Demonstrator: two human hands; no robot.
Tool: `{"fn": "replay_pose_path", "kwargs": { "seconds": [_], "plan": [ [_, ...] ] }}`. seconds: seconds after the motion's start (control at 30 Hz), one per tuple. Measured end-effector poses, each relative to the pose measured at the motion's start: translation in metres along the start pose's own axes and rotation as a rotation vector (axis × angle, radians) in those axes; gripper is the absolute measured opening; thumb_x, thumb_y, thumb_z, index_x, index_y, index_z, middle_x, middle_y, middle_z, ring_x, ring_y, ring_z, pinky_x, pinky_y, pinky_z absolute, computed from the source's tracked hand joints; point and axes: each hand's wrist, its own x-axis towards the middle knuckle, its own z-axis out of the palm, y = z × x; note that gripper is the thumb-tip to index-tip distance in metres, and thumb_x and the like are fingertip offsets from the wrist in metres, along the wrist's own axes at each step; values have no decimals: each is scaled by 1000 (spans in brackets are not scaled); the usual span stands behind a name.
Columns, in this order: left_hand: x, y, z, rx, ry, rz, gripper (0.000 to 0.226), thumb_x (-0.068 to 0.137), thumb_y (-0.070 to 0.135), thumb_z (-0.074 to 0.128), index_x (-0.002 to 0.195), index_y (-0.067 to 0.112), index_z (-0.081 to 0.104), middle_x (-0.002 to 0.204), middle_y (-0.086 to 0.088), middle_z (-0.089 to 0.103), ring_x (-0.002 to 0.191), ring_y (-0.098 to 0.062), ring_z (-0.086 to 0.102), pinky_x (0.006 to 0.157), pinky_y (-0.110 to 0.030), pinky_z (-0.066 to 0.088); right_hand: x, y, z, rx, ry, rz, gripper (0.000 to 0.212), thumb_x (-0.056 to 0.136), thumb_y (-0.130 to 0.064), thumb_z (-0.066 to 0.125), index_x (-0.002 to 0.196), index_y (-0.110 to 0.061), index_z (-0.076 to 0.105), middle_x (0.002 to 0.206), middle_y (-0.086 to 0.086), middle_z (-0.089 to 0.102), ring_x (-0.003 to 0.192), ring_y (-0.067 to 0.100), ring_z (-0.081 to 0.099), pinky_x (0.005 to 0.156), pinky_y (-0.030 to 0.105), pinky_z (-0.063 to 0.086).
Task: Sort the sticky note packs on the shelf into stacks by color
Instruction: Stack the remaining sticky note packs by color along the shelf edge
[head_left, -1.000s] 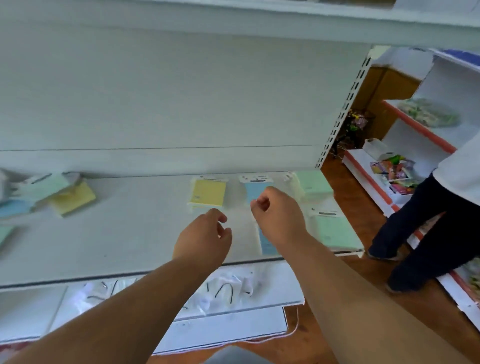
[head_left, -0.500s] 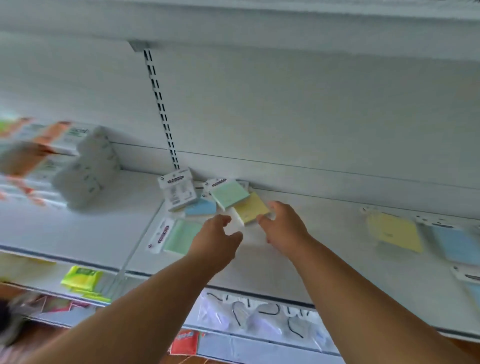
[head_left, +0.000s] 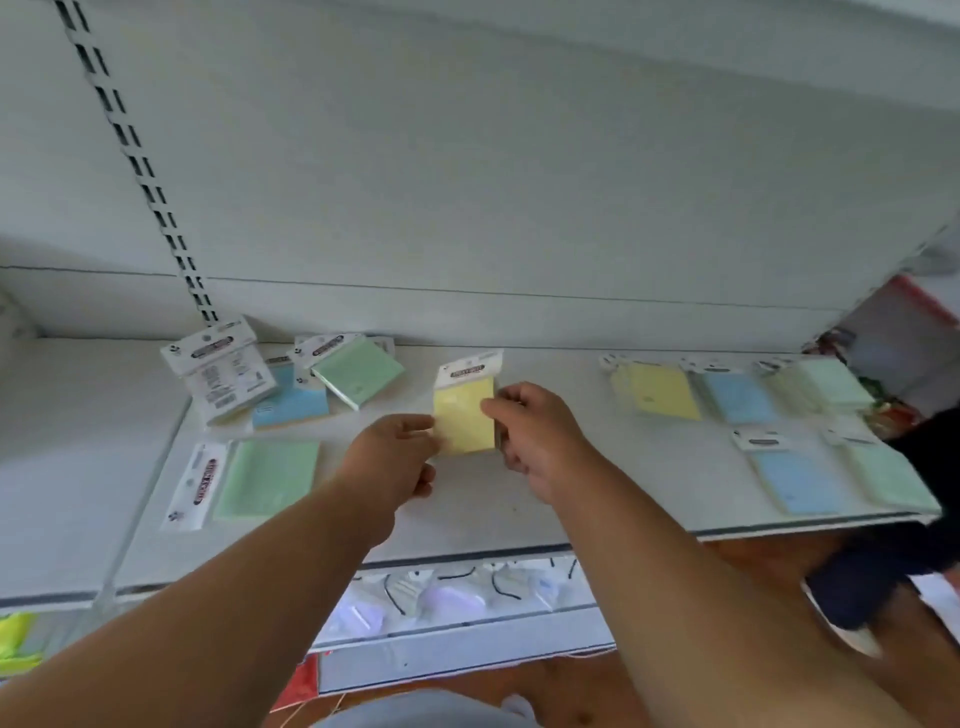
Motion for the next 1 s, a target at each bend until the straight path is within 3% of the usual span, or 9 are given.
{"fn": "replay_pose_path", "kwargs": {
  "seconds": [0.17, 0.3, 0.47, 0.53, 0.63, 0.73, 0.87, 1.0],
  "plan": [
    [-13, -16, 58, 299, -170, 80, 24, 89, 10, 63, 110, 21, 58, 79, -7, 66, 45, -18, 53, 44, -25, 44, -24, 15, -75, 25, 89, 44, 15, 88, -7, 61, 75, -12, 55, 53, 2, 38, 36, 9, 28, 41, 20, 18],
    [-21, -22, 100, 372, -218, 150, 28, 86, 22, 71, 110, 26, 56, 86, -4, 68, 48, -15, 50, 50, -25, 41, -30, 25, -125, 87, 151, 79, 22, 91, -9, 58, 70, -15, 52, 58, 0, 30, 49, 13, 24, 39, 19, 20],
    [-45, -34, 165, 455, -265, 165, 32, 88, 19, 65, 113, 27, 47, 86, -5, 68, 49, -17, 53, 41, -22, 42, -29, 45, -184, -81, 153, 64, 6, 92, -17, 55, 94, -14, 60, 73, 3, 48, 53, 15, 35, 44, 25, 32],
    [-55, -42, 191, 518, -239, 188, 32, 88, 19, 63, 114, 27, 46, 83, -3, 68, 51, -17, 55, 42, -22, 42, -25, 52, -212, -254, 143, 27, 11, 91, -22, 57, 101, -20, 60, 81, 0, 57, 59, 17, 48, 51, 29, 43],
    [-64, -52, 226, 679, -143, 235, 30, 89, 19, 56, 116, 27, 44, 82, 3, 67, 58, -16, 60, 53, -27, 49, -13, 62, -253, -596, 149, -51, 12, 83, -31, 64, 91, -23, 59, 86, -4, 62, 77, 18, 61, 72, 34, 52],
    [-64, -54, 251, 912, -12, 299, 34, 86, 19, 48, 119, 27, 42, 87, 5, 66, 74, -19, 65, 66, -34, 55, 1, 69, -273, -767, 120, -72, 15, 79, -33, 67, 78, -22, 58, 76, -3, 63, 73, 18, 61, 63, 29, 46],
    [-67, -52, 268, 1160, 110, 376, 28, 88, 18, 49, 116, 21, 47, 102, -2, 61, 86, -26, 62, 65, -34, 47, 8, 73, -272, -894, 108, -150, 13, 77, -28, 66, 81, -21, 56, 84, 0, 62, 81, 22, 59, 63, 29, 40],
    [-73, -59, 262, 1162, 174, 365, 25, 92, 33, 51, 114, 21, 50, 108, 1, 59, 93, -25, 61, 70, -33, 46, 7, 72, -268, -956, 125, -269, 11, 83, -29, 63, 88, -22, 55, 86, -2, 61, 82, 23, 56, 63, 30, 39]
  ]
}}
